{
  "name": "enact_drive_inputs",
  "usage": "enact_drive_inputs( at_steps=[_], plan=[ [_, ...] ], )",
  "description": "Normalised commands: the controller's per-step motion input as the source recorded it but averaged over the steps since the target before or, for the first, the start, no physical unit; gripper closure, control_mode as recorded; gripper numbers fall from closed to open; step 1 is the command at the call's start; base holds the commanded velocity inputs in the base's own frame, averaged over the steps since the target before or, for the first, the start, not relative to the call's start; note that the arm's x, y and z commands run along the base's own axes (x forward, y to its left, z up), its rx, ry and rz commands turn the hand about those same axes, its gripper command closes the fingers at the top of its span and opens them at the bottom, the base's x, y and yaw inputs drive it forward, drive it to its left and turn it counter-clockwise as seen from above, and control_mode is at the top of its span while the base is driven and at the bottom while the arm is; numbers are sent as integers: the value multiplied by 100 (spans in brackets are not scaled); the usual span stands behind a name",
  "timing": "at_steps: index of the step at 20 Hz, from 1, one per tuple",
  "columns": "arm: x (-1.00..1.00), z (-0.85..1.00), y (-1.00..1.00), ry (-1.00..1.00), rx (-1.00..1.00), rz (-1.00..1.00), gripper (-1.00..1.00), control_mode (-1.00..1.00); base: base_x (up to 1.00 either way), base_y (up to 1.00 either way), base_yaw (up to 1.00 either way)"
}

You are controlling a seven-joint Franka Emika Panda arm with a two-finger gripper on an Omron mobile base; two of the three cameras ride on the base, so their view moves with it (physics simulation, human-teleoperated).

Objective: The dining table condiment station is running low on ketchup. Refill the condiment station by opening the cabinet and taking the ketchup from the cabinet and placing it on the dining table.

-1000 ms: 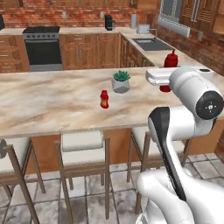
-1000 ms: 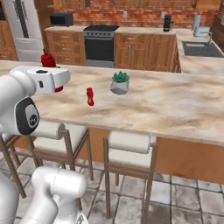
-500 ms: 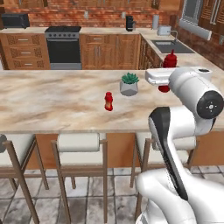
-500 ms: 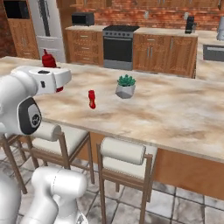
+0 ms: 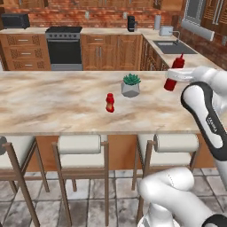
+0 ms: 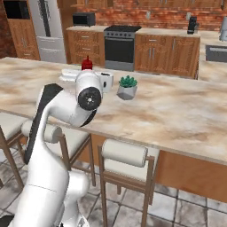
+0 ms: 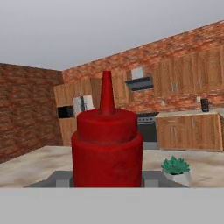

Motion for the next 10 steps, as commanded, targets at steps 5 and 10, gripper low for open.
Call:
enact_drive_inputs(
  at_steps=[5, 10],
  plan=[
    [100, -47, -44, 14, 4, 28, 100, -100, 0, 0, 0],
    [87, -53, -11, 8, -2, 15, 100, -100, 0, 0, 0]
  ],
)
